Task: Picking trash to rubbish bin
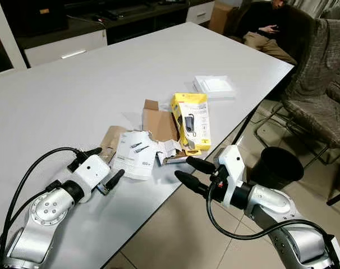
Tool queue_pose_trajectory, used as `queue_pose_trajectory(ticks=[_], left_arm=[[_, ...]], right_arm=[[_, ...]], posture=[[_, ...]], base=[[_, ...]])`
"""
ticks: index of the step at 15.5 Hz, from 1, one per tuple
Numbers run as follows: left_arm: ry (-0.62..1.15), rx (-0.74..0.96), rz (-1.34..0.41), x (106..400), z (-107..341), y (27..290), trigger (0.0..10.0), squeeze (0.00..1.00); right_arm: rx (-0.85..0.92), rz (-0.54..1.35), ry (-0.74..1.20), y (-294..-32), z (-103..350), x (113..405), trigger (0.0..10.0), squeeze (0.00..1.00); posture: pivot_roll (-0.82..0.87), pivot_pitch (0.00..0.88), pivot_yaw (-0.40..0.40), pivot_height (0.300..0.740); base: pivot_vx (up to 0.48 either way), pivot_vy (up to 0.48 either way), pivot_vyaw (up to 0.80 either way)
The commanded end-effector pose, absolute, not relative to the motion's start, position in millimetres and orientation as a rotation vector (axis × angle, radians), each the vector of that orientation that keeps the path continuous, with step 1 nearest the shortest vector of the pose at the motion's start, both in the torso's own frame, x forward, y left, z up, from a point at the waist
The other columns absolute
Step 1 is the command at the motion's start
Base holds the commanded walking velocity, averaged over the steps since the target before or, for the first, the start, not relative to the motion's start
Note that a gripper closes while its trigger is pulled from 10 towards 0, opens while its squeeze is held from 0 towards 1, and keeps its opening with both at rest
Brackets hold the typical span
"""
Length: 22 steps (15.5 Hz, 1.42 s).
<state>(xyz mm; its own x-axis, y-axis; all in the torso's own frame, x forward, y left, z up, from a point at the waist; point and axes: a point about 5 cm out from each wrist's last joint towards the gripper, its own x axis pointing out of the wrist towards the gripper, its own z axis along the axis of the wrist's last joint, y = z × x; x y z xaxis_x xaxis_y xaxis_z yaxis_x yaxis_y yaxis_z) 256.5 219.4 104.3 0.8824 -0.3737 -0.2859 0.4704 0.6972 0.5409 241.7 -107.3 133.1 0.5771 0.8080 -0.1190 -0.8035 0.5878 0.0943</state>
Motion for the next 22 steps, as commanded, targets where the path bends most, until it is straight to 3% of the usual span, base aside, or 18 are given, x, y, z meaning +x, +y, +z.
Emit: queue_pose_trajectory(ticks=[1,2,3,4,22], left_arm=[[0.174,0.657,-0.471,258,101,220,10.0,0.00],[0.186,0.656,-0.464,258,100,222,5.1,0.00],[0.192,0.656,-0.460,258,100,223,5.1,0.00],[0.207,0.645,-0.451,258,97,226,0.0,0.00],[0.313,0.608,-0.399,262,87,236,0.0,0.00]], right_arm=[[0.025,0.952,0.149,-109,137,240,10.0,0.00],[0.025,0.954,0.151,-109,137,240,10.0,0.00],[0.025,0.955,0.151,-109,137,239,10.0,0.00],[0.023,0.956,0.154,-109,136,239,10.0,0.00],[0.026,0.964,0.162,-107,134,236,10.0,0.00]], posture=[[0.07,0.059,-0.105,0.740],[0.07,0.061,-0.105,0.740],[0.07,0.061,-0.105,0.740],[0.07,0.062,-0.105,0.740],[0.07,0.063,-0.098,0.740]], base=[[0.000,0.000,0.00],[0.000,0.000,0.00],[0.000,0.000,0.00],[0.000,0.000,0.00],[0.000,0.000,0.00]])
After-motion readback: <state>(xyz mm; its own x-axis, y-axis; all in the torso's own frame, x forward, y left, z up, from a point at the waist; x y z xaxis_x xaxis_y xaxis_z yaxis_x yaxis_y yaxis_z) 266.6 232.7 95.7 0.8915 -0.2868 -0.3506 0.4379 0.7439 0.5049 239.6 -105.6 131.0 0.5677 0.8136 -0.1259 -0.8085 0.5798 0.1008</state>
